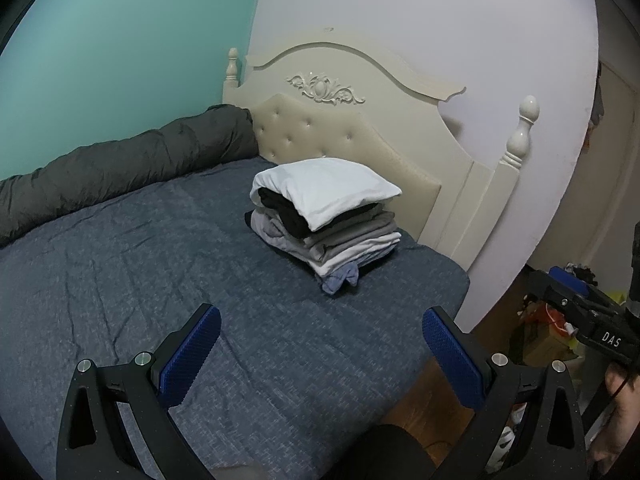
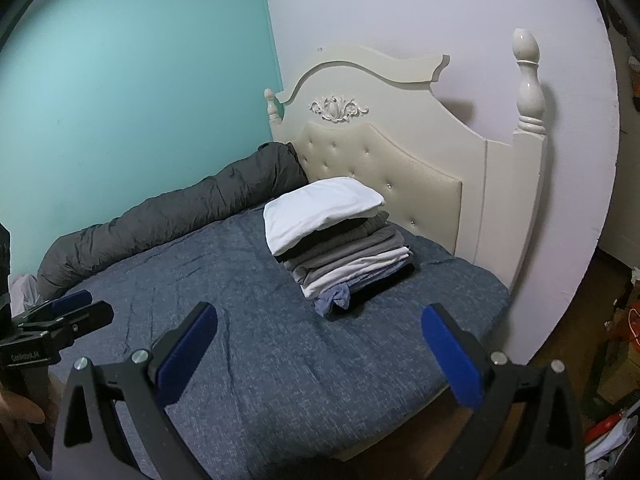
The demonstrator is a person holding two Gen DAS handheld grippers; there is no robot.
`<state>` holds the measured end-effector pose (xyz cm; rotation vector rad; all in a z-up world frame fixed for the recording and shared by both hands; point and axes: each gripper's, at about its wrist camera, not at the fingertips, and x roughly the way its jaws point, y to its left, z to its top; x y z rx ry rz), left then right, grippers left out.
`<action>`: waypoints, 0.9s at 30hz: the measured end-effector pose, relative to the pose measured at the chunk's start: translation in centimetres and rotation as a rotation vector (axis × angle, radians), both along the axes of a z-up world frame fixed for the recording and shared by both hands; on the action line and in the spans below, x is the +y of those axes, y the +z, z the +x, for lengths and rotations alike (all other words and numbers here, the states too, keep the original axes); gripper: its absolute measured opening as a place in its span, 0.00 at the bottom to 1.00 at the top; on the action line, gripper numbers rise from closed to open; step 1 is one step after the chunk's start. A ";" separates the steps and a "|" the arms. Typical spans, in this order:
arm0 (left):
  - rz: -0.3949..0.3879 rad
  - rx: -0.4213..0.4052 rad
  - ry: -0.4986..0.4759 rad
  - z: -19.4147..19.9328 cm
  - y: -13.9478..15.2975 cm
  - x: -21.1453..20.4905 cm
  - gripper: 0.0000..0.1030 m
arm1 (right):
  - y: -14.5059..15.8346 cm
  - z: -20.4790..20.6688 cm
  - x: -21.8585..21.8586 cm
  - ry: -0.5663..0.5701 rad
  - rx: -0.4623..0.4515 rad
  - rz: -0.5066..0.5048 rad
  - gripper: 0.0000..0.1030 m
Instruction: Fold clothes
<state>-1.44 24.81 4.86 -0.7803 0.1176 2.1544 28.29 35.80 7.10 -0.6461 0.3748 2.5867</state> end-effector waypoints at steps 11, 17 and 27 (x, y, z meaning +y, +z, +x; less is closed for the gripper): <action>-0.007 0.022 0.012 0.4 -0.3 -0.7 1.00 | -0.6 0.5 -0.8 -0.003 -0.003 0.013 1.00; -0.015 0.024 0.013 0.6 -0.3 -0.7 1.00 | -0.6 0.8 -1.0 -0.010 0.001 0.013 1.00; -0.013 0.024 0.005 0.8 -0.2 -0.6 1.00 | -0.6 1.1 -1.5 -0.013 0.008 0.010 1.00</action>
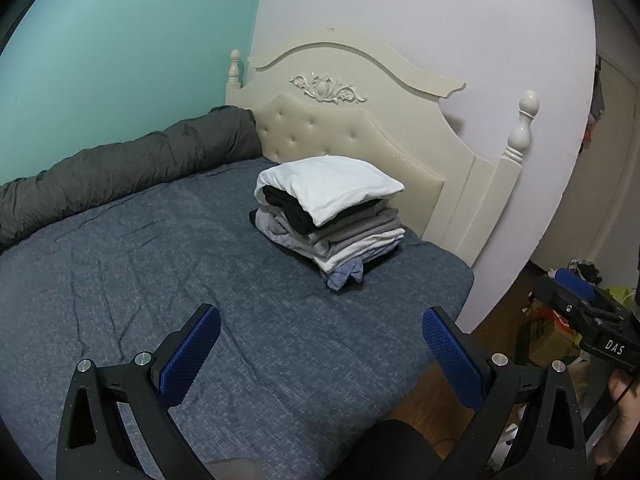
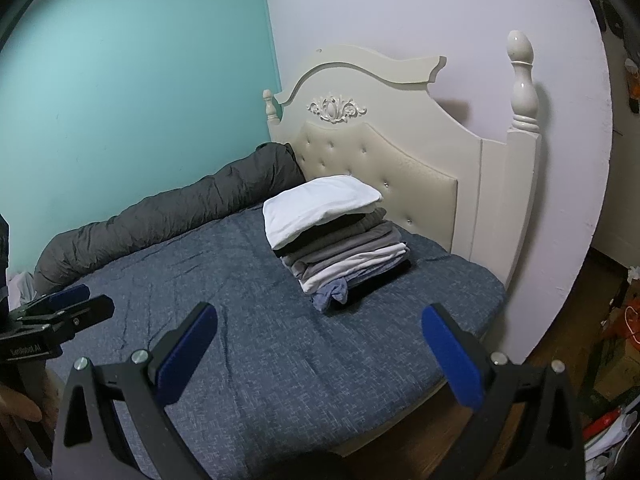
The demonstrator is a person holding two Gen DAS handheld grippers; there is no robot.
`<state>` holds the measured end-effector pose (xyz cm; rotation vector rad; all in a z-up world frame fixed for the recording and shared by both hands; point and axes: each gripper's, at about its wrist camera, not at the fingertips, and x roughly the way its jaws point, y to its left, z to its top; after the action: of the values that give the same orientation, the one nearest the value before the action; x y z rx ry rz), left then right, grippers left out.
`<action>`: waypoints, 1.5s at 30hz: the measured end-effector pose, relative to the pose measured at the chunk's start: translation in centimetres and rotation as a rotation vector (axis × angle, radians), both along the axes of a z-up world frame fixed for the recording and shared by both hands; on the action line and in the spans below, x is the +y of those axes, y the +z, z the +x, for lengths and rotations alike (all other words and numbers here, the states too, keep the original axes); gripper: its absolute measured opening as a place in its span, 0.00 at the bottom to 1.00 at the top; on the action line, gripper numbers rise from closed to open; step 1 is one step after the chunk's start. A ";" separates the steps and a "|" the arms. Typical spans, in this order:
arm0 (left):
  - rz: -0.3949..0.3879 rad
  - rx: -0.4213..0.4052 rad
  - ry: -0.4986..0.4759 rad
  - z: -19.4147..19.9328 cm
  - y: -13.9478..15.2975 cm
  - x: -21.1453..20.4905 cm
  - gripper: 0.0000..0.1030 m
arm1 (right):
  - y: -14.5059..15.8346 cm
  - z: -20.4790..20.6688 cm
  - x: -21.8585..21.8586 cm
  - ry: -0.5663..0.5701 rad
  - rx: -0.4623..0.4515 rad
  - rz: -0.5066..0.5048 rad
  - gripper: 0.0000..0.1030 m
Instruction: Fold clothes
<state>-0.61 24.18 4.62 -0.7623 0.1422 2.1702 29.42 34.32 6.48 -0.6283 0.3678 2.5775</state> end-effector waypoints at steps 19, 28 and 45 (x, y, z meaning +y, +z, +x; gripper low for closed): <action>0.000 0.013 0.003 0.4 0.0 -0.2 1.00 | -0.3 0.0 0.1 -0.003 -0.001 -0.009 1.00; -0.002 0.009 0.001 0.3 -0.2 -0.2 1.00 | -0.5 0.1 0.2 -0.006 -0.006 -0.015 1.00; -0.002 0.000 -0.007 0.4 -0.4 -0.1 1.00 | -0.8 0.3 0.4 -0.006 0.009 -0.033 1.00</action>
<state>-0.19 24.07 4.23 -0.7618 0.1464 2.1633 29.67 34.69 5.70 -0.6262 0.4153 2.5742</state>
